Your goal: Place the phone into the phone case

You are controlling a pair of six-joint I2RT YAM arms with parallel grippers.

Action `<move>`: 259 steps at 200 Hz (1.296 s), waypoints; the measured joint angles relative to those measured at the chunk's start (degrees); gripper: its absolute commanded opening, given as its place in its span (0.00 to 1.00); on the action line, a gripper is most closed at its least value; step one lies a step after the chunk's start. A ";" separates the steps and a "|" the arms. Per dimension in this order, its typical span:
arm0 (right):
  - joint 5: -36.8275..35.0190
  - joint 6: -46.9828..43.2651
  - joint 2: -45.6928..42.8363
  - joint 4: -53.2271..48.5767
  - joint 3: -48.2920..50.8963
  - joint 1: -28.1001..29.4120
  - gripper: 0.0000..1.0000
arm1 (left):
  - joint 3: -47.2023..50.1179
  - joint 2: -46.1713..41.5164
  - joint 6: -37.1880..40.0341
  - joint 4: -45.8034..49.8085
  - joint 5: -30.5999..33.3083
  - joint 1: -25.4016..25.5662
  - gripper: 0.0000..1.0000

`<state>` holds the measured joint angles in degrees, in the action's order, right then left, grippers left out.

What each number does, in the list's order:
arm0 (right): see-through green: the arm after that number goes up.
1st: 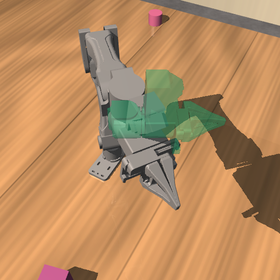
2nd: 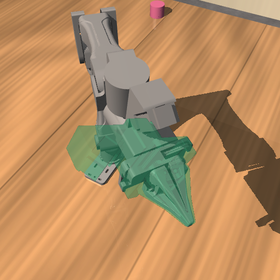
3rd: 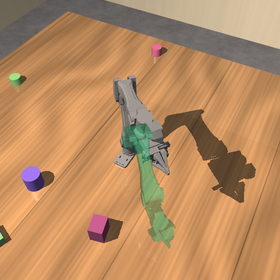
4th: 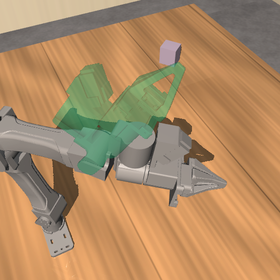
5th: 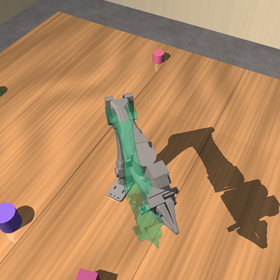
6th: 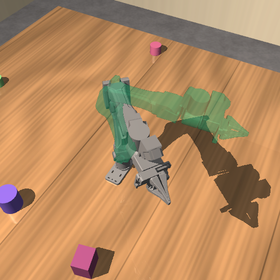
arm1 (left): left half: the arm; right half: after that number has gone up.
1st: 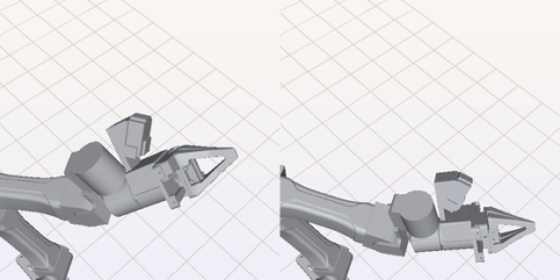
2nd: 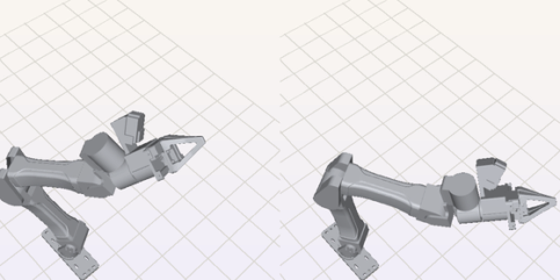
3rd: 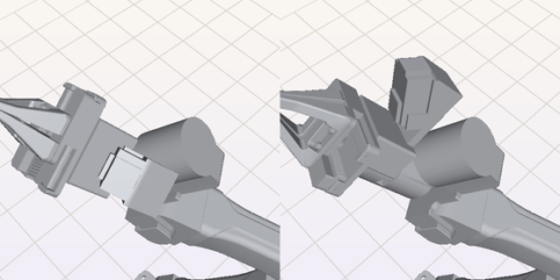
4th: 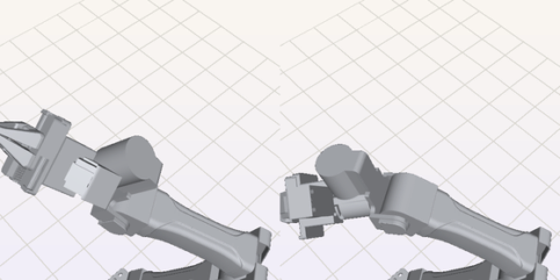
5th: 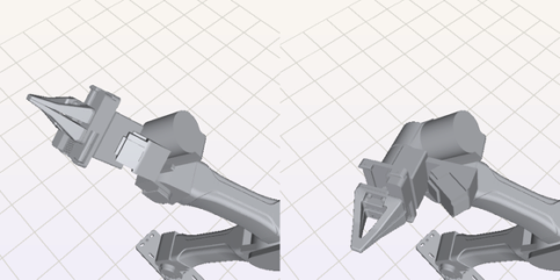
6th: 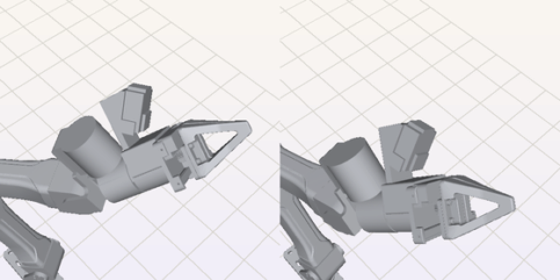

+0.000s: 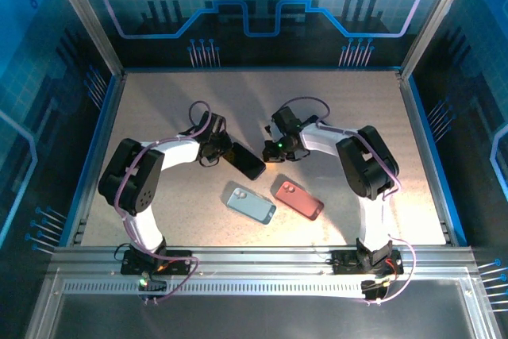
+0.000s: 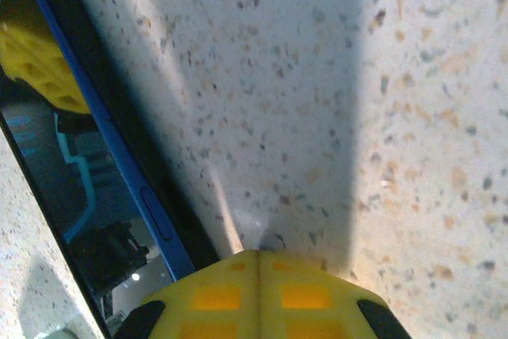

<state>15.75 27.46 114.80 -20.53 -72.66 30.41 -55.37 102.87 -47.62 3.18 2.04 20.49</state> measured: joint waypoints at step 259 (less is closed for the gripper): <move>-3.39 -1.70 -4.28 -3.43 1.75 5.92 0.00 | 0.09 -1.09 1.03 0.79 0.04 1.88 0.00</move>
<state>12.36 25.76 110.52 -23.97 -70.91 36.34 -55.29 101.78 -46.59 3.97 2.09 22.37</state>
